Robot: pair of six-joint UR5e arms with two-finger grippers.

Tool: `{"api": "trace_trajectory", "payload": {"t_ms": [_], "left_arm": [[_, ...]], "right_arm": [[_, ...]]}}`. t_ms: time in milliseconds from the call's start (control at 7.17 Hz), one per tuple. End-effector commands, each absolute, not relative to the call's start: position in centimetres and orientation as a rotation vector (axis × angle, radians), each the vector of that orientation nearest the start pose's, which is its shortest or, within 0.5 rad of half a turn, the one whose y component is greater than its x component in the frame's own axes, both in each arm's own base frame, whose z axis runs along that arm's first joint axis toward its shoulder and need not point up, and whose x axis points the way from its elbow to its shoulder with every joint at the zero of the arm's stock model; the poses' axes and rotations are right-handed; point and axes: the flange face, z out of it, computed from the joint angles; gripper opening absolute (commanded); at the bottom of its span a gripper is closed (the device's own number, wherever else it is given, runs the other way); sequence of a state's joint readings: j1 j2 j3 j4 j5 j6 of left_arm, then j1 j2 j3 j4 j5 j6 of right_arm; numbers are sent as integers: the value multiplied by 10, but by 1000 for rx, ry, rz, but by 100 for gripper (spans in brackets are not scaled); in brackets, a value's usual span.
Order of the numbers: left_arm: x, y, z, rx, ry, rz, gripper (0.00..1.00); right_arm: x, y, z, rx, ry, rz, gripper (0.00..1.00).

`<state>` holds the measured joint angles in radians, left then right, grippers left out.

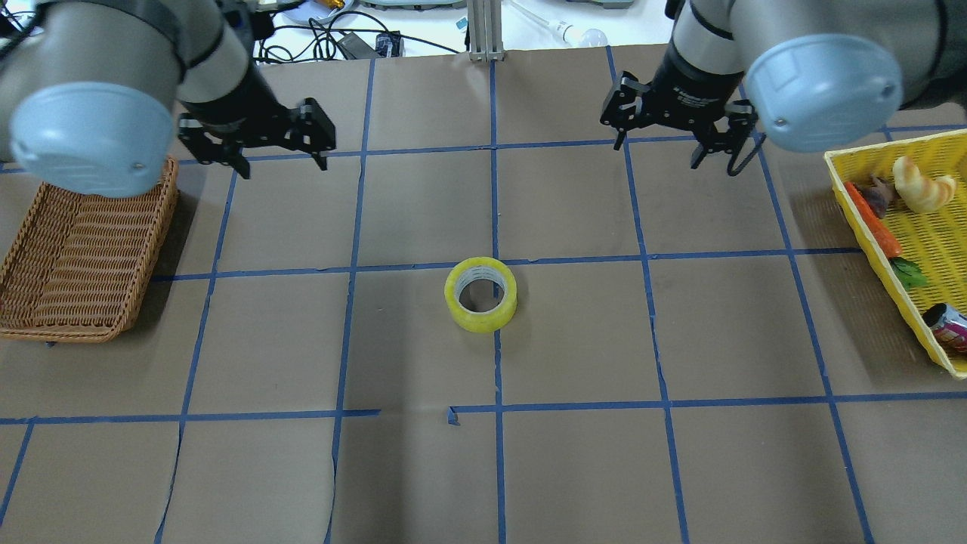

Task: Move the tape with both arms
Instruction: 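Release the tape roll and raise the right gripper while the left gripper reaches toward it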

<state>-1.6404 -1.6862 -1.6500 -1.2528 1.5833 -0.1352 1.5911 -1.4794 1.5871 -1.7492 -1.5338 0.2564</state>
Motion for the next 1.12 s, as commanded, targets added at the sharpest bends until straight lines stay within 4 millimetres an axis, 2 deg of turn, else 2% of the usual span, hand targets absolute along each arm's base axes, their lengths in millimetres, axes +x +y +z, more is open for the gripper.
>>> {"api": "trace_trajectory", "payload": {"t_ms": [0, 140, 279, 558, 698, 837, 977], "left_arm": [[-253, -527, 345, -14, 3170, -117, 100], [-291, -511, 320, 79, 3157, -64, 100], [-299, -502, 300, 104, 3154, -64, 100], [-296, -483, 239, 73, 3159, -77, 100], [-297, -485, 223, 76, 3171, -148, 100], [-298, -489, 212, 74, 3172, -139, 100], [-298, -489, 201, 75, 3164, -118, 100]], "right_arm": [[111, -501, 477, 229, 3142, 4, 100], [113, -500, 479, 169, 3137, -2, 100], [113, -501, 479, 157, 3135, -14, 100], [112, -494, 467, 152, 3144, 26, 100], [112, -488, 471, 123, 3147, 10, 100], [117, -489, 470, 113, 3127, 7, 100], [113, -487, 472, 87, 3146, 0, 100]]}}
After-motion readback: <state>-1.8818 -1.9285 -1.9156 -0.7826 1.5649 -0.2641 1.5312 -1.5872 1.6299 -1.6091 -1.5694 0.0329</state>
